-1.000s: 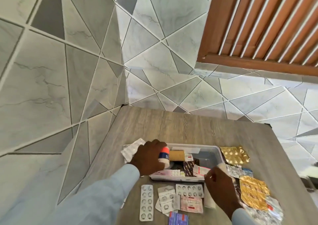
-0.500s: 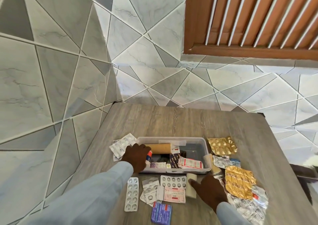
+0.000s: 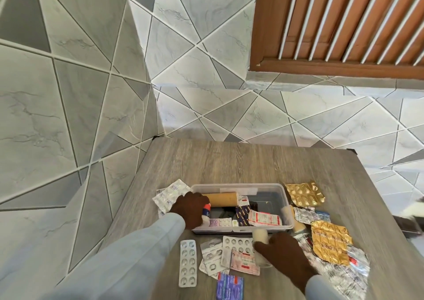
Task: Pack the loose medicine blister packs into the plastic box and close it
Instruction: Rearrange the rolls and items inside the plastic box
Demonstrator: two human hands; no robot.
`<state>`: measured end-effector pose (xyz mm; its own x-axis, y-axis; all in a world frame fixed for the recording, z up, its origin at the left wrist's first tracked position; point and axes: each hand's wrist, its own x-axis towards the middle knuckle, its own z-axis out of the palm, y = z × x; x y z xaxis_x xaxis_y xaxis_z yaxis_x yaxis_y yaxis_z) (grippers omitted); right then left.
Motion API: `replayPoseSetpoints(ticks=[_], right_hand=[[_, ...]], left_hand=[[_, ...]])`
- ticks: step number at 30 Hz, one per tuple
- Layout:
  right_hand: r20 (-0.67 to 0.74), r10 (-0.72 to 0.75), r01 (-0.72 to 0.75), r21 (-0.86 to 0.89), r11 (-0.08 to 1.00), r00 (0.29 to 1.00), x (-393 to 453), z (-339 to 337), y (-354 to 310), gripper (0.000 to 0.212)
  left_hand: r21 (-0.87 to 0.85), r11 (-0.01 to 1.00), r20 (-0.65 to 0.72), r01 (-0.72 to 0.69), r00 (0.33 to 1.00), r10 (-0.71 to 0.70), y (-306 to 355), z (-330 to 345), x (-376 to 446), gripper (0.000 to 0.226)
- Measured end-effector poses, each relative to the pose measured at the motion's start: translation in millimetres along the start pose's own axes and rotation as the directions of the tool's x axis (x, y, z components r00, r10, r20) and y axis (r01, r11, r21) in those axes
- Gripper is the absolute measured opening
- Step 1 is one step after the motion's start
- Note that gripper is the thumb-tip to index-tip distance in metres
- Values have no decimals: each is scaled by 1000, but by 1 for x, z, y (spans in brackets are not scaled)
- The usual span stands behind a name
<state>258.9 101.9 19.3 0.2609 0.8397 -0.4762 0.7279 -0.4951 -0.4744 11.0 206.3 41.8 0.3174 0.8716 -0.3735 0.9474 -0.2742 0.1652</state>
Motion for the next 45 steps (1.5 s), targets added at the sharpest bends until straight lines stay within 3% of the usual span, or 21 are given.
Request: replayPoseSetpoints(ticks=[5, 9, 13, 21, 27, 35, 45], right_hand=[[-83, -115, 118, 43, 992, 990, -2, -14, -70, 35], [-98, -117, 114, -41, 993, 988, 28, 10, -116, 54], [-66, -56, 49, -104, 993, 996, 41, 36, -141, 64], [-14, 28, -29, -127, 991, 1000, 50, 61, -144, 67], [7, 22, -20, -253, 967, 1000, 45, 59, -147, 62], [-125, -175, 129, -309, 942, 977, 23, 64, -144, 27], [128, -253, 282, -513, 810, 959, 17, 54, -132, 46]], left_hand=[[-336, 940, -169, -61, 986, 4, -22, -1, 0, 38], [-567, 822, -226, -52, 970, -94, -46, -3, -4, 22], [-649, 761, -231, -12, 956, -181, -76, 1, -8, 14], [-626, 780, -207, 21, 959, -192, -116, 18, -14, 15], [-629, 778, -211, -10, 964, -158, -113, 17, -14, 15], [-615, 782, -254, -106, 965, -69, -85, 10, -16, 23], [-540, 828, -259, -148, 966, 3, -38, 10, -28, 31]])
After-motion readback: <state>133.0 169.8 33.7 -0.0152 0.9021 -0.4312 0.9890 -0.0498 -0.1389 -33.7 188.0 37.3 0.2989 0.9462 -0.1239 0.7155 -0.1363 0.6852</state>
